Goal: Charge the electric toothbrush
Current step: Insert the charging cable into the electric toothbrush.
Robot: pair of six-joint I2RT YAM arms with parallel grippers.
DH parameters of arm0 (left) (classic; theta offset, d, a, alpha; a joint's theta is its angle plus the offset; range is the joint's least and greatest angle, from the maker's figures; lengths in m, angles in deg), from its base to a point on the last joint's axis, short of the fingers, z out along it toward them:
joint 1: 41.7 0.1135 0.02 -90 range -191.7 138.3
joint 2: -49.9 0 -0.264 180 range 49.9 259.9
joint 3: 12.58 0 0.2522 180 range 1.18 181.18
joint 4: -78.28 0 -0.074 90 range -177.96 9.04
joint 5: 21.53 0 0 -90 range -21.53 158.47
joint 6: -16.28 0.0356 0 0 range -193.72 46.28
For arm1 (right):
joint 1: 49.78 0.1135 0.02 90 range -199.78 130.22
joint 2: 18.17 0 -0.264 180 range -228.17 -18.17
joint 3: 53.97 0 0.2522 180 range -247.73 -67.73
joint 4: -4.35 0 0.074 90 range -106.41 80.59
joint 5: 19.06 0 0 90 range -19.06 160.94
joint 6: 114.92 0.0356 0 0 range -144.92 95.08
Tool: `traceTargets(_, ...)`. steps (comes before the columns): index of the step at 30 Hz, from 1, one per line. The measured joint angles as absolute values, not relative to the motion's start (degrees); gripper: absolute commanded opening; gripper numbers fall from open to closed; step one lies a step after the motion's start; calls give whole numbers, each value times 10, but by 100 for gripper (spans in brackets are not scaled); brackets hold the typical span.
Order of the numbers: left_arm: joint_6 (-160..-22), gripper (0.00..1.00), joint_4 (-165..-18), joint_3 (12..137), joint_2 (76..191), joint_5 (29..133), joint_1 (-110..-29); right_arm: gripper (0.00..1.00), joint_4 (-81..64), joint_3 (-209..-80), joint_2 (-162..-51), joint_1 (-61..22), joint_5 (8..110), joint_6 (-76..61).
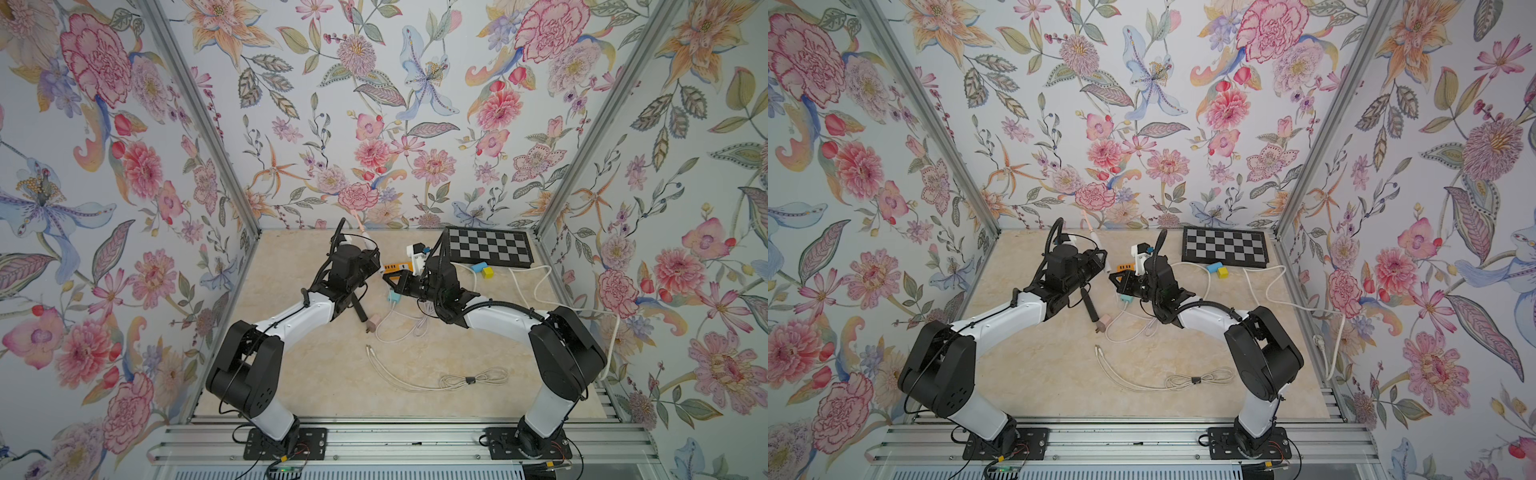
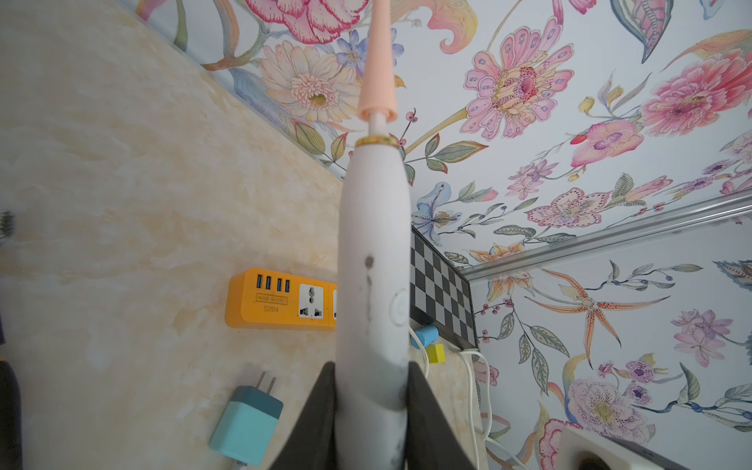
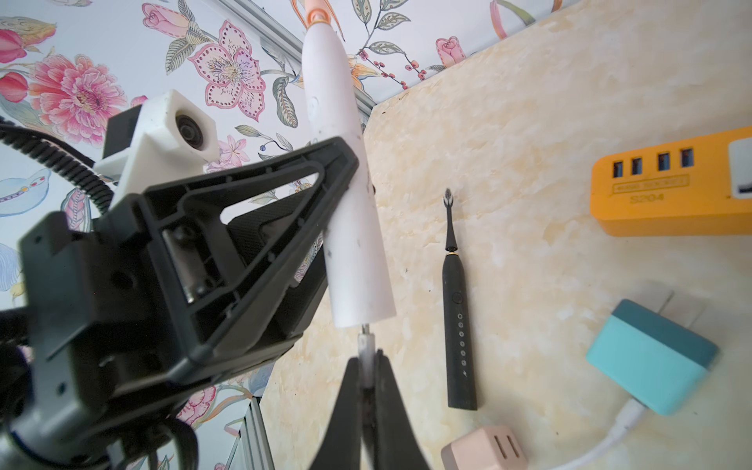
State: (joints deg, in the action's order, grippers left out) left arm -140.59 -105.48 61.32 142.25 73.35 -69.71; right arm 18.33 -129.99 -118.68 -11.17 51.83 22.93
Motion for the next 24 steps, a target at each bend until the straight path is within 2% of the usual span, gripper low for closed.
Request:
traceTargets(12,-1421,0,-1088,612,1406,741,-709,0,198,-1277,-1147,-112,544,200)
traceTargets(24,-1397,0,-1088,592,1388,711,-726,0,143,-1294,-1145,-119,534,182)
